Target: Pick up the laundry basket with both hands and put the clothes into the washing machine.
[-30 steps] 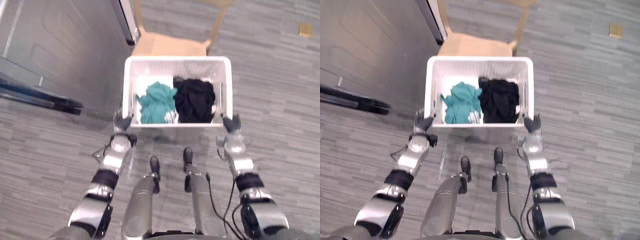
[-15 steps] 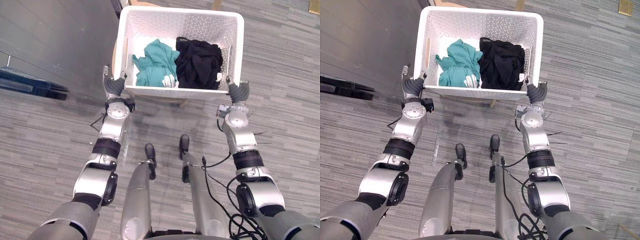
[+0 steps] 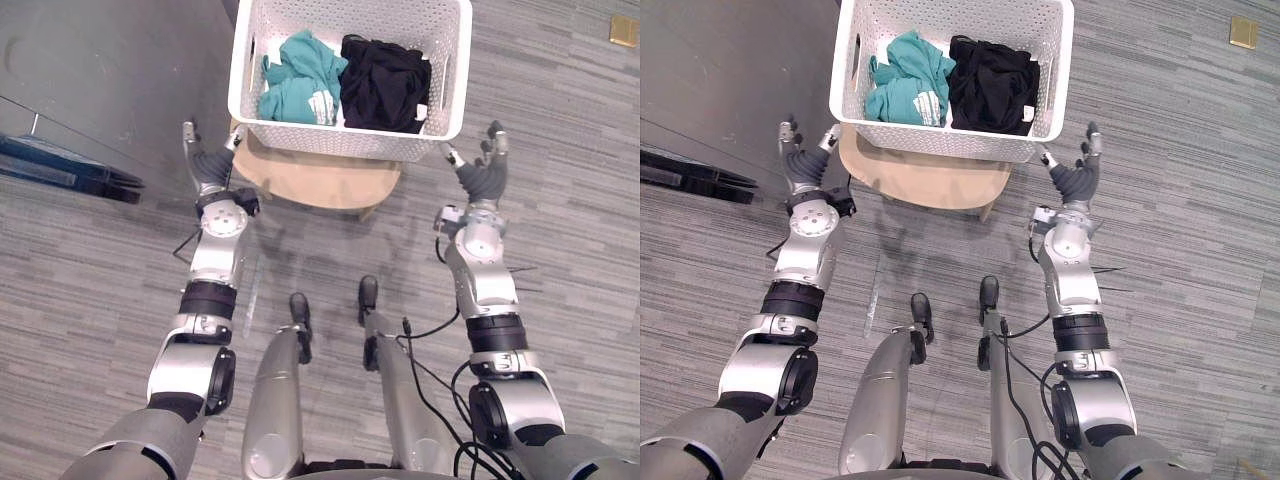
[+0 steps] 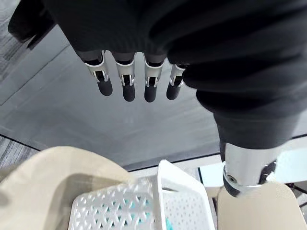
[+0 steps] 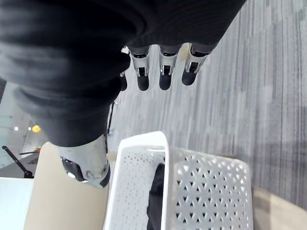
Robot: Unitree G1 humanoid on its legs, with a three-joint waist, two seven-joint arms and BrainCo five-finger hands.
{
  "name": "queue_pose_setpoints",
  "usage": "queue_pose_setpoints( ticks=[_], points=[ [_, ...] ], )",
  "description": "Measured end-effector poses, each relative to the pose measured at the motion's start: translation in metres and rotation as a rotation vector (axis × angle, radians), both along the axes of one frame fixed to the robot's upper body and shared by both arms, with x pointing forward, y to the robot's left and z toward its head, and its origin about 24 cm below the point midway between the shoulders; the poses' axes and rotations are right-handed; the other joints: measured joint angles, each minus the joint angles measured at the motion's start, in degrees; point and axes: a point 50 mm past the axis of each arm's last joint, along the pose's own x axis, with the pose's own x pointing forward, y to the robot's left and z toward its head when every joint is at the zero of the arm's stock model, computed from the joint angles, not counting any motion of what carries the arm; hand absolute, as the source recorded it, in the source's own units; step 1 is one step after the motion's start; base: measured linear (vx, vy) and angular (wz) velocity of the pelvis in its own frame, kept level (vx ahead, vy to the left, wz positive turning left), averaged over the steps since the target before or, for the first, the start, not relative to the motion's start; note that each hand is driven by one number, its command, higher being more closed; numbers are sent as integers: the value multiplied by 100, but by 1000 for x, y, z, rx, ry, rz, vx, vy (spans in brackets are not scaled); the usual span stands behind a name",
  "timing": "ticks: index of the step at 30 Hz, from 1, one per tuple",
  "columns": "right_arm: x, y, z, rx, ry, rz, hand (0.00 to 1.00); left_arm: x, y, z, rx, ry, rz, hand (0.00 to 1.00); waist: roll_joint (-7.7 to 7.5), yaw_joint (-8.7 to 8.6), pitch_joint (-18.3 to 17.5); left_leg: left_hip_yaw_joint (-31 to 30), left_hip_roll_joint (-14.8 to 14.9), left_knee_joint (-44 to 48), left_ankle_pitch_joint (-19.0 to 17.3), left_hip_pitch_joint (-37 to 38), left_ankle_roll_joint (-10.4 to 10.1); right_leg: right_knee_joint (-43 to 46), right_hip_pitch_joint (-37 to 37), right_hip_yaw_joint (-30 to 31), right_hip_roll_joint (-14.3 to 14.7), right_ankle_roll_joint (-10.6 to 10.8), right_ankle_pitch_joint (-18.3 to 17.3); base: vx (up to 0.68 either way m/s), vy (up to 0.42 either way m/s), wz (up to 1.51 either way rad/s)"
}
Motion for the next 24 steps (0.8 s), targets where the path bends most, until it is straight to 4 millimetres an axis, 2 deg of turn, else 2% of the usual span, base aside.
queue_pose_setpoints(
  ticks=[6,7,9,12,15,18,20,21,22,24],
  points=[
    [-2,-6,-17,1,59,4,0,-10,8,-6,-21,-26,25,0,-2,14,-1,-53,-27,-92,2,155,-1,-101,182,-25,-2,0,-1,32,-8,5],
    [-7,-9,-28,-4,94,2,0,-21,8,-16,-23,-39,26,0,-2,21,-1,-57,-37,-137,2,254,0,-145,282,-32,-2,1,-2,45,-10,3],
    [-12,-12,-40,-9,131,-3,0,-29,7,-30,-34,-15,26,0,-2,31,-1,-61,-51,-200,2,384,0,-215,419,-33,-3,3,-3,57,-4,4],
    [-37,-22,-80,-65,270,-40,0,-57,2,-83,-69,121,20,0,-10,89,0,-69,-124,-456,13,846,-16,-226,781,-31,-41,19,-122,74,2,10],
    [-64,-26,-113,-90,383,-35,0,-80,-7,-118,-72,229,-40,0,-22,157,5,-144,-254,-832,102,1250,-62,-239,1056,-74,-125,23,-234,83,2,21],
    [-92,-24,-145,-73,498,-14,0,-112,-5,-154,-81,356,-82,0,-55,155,-11,-275,-367,-1254,212,1766,-99,-309,1461,-185,-192,37,-350,77,4,26],
    [-100,-25,-153,-75,534,0,0,-126,-2,-169,-85,416,-101,0,-77,134,-34,-330,-415,-1485,284,1982,-75,-364,1630,-257,-228,51,-397,97,13,24],
    [-109,-25,-164,-70,578,8,0,-140,1,-186,-97,492,-112,0,-128,141,-142,-375,-451,-1713,347,2170,-74,-464,1782,-297,-245,67,-423,105,16,23],
    [-112,-25,-170,-66,603,17,0,-147,3,-196,-106,532,-114,0,-149,140,-230,-395,-461,-1786,412,2223,-91,-487,1817,-327,-253,73,-426,137,18,24],
    [-126,-26,-195,-40,719,32,0,-172,7,-230,-149,696,-113,0,-185,131,-559,-471,-499,-2038,513,2474,-82,-611,2045,-468,-286,92,-464,168,21,27]
  ],
)
